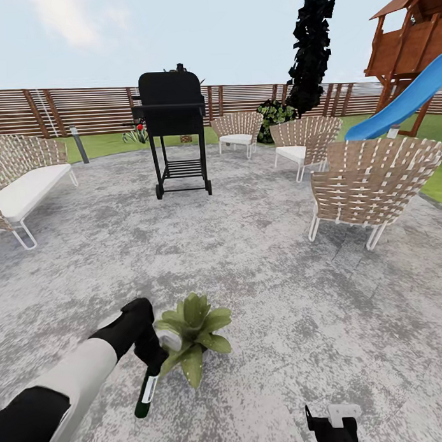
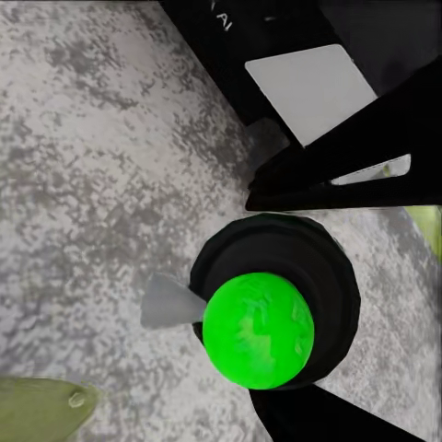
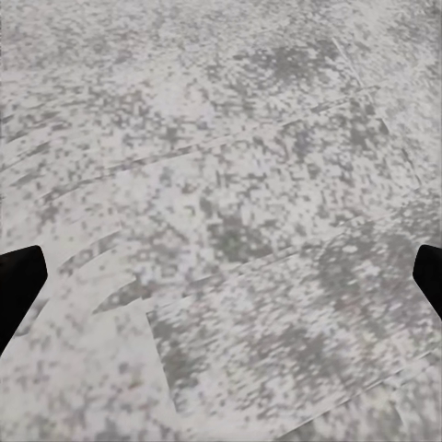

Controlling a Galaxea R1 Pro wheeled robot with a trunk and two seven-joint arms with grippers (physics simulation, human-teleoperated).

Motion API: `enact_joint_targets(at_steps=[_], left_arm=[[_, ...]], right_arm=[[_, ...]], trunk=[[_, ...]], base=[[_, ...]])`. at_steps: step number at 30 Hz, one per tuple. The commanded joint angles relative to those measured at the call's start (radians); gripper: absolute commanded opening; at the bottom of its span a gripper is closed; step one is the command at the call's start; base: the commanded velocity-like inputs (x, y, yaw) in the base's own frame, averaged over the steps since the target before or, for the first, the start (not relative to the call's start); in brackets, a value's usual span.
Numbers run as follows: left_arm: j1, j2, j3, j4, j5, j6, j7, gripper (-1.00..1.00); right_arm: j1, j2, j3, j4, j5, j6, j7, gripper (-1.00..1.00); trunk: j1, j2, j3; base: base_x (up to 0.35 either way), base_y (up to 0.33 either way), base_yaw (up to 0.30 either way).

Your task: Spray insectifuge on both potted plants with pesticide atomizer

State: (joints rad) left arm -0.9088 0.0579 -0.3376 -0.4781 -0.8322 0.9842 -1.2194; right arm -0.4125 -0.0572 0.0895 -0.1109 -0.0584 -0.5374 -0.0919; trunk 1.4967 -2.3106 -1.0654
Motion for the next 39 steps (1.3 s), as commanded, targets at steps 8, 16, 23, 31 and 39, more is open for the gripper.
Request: enact_joint_targets(at_steps=[8, 16, 23, 31, 39], left_arm=[[0.079, 0.003, -0.004, 0.0, -0.01, 0.009, 0.007, -1.0], [0.065, 0.032, 0.004, -0.01, -0.01, 0.017, 0.008, -1.0], [0.032, 0.046, -0.007, -0.011, -0.011, 0.014, 0.008, -1.0], [0.036, 0.041, -0.01, -0.01, -0.011, 0.014, 0.038, -1.0], [0.032, 0.046, -0.01, -0.012, -0.012, 0.009, 0.044, -1.0]], right_arm=[[0.0, 0.0, 0.01, 0.0, -0.006, -0.003, -0.005, 1.0], [0.0, 0.0, 0.01, 0.001, -0.005, -0.003, -0.005, 1.0], [0.0, 0.0, 0.01, 0.001, -0.006, -0.003, -0.005, 1.0], [0.0, 0.0, 0.01, 0.001, -0.006, -0.003, -0.005, 1.0], [0.0, 0.0, 0.01, 0.001, -0.006, -0.003, -0.005, 1.0]], trunk=[[0.0, 0.0, -0.001], [0.0, 0.0, -0.001], [0.0, 0.0, -0.001], [0.0, 0.0, -0.001], [0.0, 0.0, -0.001]], base=[[0.0, 0.0, 0.0], [0.0, 0.0, 0.0], [0.0, 0.0, 0.0], [0.137, 0.0, 0.0], [0.069, 0.0, 0.0]])
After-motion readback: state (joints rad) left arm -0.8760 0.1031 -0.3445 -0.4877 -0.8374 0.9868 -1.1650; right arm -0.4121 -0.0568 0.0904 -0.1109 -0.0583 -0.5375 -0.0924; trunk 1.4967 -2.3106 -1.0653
